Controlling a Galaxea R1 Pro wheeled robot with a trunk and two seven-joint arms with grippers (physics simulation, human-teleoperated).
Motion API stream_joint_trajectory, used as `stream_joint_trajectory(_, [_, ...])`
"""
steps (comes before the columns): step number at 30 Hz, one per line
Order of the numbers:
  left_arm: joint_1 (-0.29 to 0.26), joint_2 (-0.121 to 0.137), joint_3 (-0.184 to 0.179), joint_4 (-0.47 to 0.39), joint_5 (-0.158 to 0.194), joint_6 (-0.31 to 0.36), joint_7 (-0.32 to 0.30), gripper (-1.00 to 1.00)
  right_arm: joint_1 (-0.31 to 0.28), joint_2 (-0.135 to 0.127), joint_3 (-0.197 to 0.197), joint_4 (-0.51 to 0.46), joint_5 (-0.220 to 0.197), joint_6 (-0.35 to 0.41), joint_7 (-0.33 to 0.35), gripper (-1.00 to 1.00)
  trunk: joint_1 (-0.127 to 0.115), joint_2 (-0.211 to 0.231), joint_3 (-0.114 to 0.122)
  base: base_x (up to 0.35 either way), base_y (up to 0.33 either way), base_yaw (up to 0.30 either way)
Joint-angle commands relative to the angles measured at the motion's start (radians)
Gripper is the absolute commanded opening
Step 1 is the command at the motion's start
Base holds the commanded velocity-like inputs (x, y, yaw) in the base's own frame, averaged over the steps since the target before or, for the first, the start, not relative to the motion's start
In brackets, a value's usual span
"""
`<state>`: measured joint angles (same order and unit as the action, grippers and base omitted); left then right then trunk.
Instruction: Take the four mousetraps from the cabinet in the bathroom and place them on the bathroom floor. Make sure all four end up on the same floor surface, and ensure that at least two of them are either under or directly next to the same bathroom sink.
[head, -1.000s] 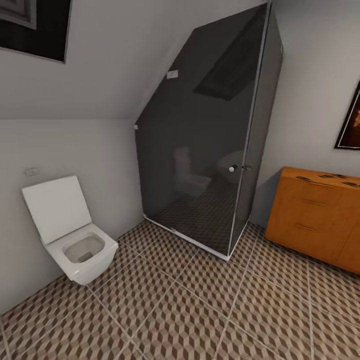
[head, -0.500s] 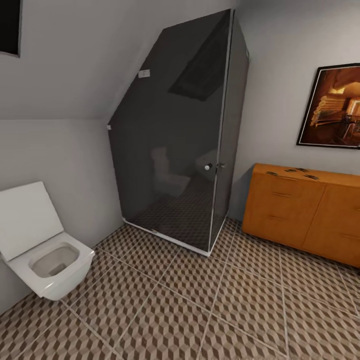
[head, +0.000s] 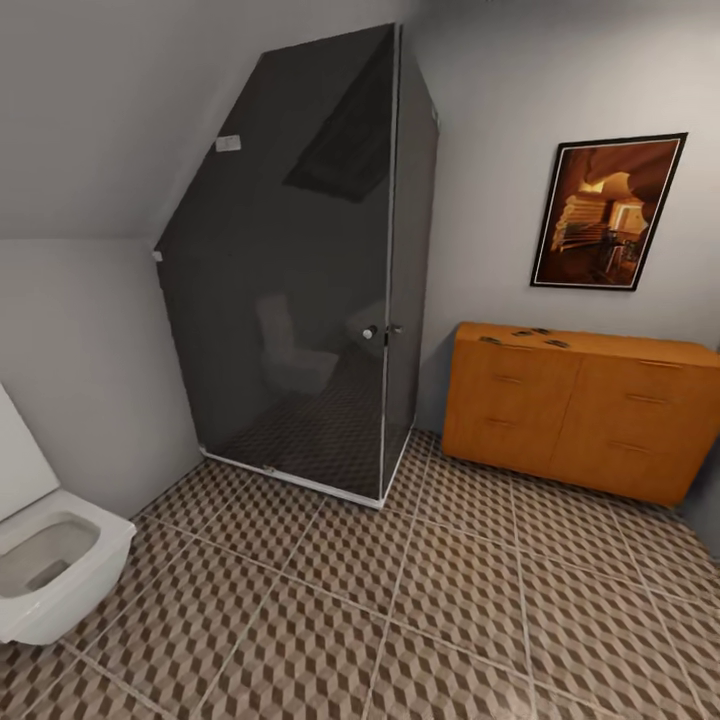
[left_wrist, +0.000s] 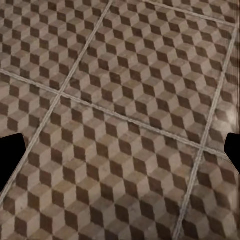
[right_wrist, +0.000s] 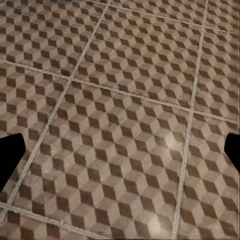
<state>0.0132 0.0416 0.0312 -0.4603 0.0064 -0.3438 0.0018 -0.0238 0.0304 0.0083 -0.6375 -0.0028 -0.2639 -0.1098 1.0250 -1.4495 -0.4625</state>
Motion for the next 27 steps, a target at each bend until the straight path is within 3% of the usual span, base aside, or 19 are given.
stream_joint_trajectory(1, [0.001,0.000,0.001,-0.002,0.000,-0.001,0.001,1.00,-0.001,0.000,0.001,0.001,0.000,-0.003,-0.004,1.00,0.000,0.000,-0.001,0.000,0.000,-0.292])
stream_joint_trajectory(27, [0.001,0.001,0.001,-0.001,0.000,-0.001,0.000,1.00,-0.001,-0.001,0.001,0.001,0.000,-0.003,-0.004,1.00,0.000,0.000,-0.001,0.000,0.000,-0.292])
